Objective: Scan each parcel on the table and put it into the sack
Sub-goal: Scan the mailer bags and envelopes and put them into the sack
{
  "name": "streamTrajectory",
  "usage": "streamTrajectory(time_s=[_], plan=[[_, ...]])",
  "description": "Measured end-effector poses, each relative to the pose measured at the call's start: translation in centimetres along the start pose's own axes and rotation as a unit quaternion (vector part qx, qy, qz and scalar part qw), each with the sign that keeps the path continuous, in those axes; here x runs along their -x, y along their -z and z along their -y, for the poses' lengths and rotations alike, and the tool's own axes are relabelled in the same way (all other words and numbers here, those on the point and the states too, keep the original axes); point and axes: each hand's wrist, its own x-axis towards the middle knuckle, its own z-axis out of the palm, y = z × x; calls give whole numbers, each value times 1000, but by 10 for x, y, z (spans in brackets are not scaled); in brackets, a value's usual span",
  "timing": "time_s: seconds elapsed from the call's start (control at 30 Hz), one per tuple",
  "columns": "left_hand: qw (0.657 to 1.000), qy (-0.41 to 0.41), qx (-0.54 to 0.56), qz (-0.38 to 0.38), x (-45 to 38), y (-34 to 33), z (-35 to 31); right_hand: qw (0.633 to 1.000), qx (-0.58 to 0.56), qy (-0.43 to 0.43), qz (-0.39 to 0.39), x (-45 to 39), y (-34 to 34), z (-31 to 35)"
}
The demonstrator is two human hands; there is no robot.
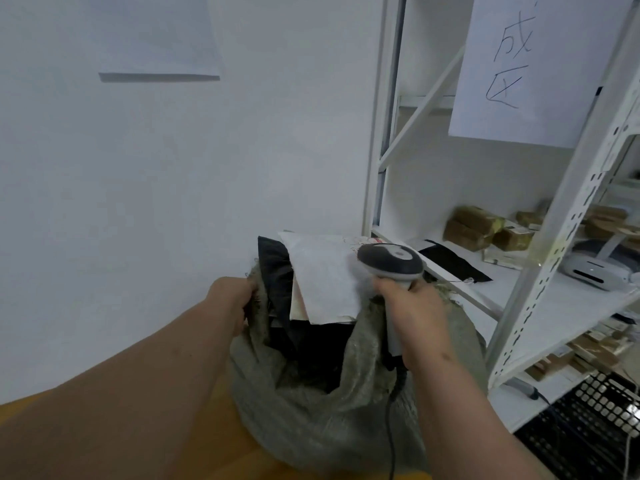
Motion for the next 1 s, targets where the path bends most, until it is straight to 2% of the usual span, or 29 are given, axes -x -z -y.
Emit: streamTrajectory(time_s=[0.07, 0.23, 0.37, 0.43, 0.53, 0.63, 0.73, 0.77, 0.8, 0.9, 1.0], plan=[[999, -45, -9, 11, -2, 1, -14, 999, 32, 0, 13, -1, -8, -3], [969, -233, 69, -48, 12, 1, -73, 999, 12, -18, 29, 7, -21, -3], [946, -301, 117, -14, 37, -4, -107, 999, -6, 5, 32, 17, -25, 3], [939, -342, 43, -4, 45, -6, -102, 999, -12, 10, 34, 20, -30, 3], [901, -385, -197, 31, 43, -7, -64, 997, -44, -32, 61, 32, -43, -11], [831, -372, -400, 108, 34, -3, -29, 987, -133, -68, 57, 42, -47, -22], [747, -322, -567, 130, 28, 4, -5, 982, -179, -58, 1, 38, -37, -18], [735, -296, -596, 134, 29, 5, 1, 979, -197, -45, -20, 37, -33, -12], [740, -273, -599, 139, 29, 4, 9, 975, -216, -26, -37, 37, -29, -7], [793, -219, -539, 183, 36, -1, 25, 966, -250, 40, -55, 43, -24, 6], [798, -199, -514, 243, 50, -9, 29, 987, -158, 36, -25, 47, -27, 2]])
